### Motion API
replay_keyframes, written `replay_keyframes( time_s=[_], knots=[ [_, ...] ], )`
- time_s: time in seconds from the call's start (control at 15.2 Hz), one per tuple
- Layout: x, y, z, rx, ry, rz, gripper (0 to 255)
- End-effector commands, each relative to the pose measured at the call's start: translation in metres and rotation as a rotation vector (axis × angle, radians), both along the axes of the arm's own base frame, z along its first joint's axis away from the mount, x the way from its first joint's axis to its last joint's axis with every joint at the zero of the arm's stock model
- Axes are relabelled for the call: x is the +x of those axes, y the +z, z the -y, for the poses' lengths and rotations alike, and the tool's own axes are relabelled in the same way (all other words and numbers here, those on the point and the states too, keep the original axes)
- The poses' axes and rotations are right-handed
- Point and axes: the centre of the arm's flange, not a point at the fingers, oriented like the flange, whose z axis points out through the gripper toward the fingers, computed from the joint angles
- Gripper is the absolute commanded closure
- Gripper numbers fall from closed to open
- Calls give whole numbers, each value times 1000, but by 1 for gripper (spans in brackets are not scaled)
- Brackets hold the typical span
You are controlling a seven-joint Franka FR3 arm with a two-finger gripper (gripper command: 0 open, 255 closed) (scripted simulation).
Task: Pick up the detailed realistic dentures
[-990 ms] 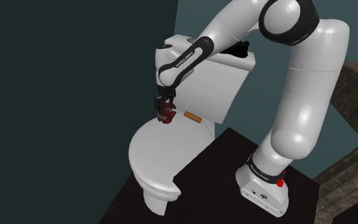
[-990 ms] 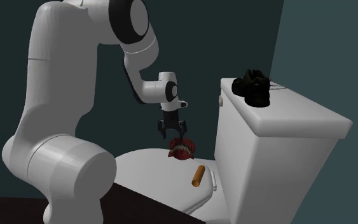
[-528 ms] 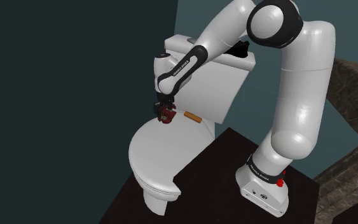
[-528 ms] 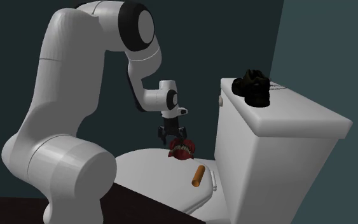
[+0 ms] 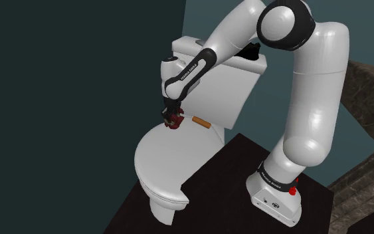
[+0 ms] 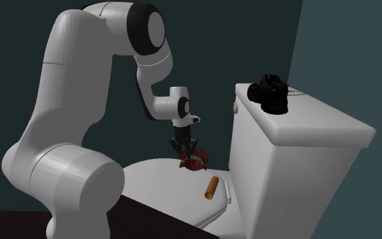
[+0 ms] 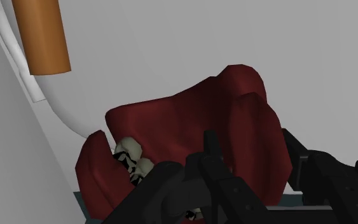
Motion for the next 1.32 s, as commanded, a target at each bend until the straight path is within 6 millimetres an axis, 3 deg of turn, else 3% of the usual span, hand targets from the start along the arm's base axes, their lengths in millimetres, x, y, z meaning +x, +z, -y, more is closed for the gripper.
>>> replay_keyframes(
  time_s=[0.0, 0.13, 1.12, 1.25],
  knots=[
    [0, 0, 0, 0, -1, -1, 255],
    [0, 0, 1, 0, -1, -1, 255],
    [0, 79, 1, 0, -1, -1, 255],
    [0, 80, 1, 0, -1, -1, 255]
  ],
)
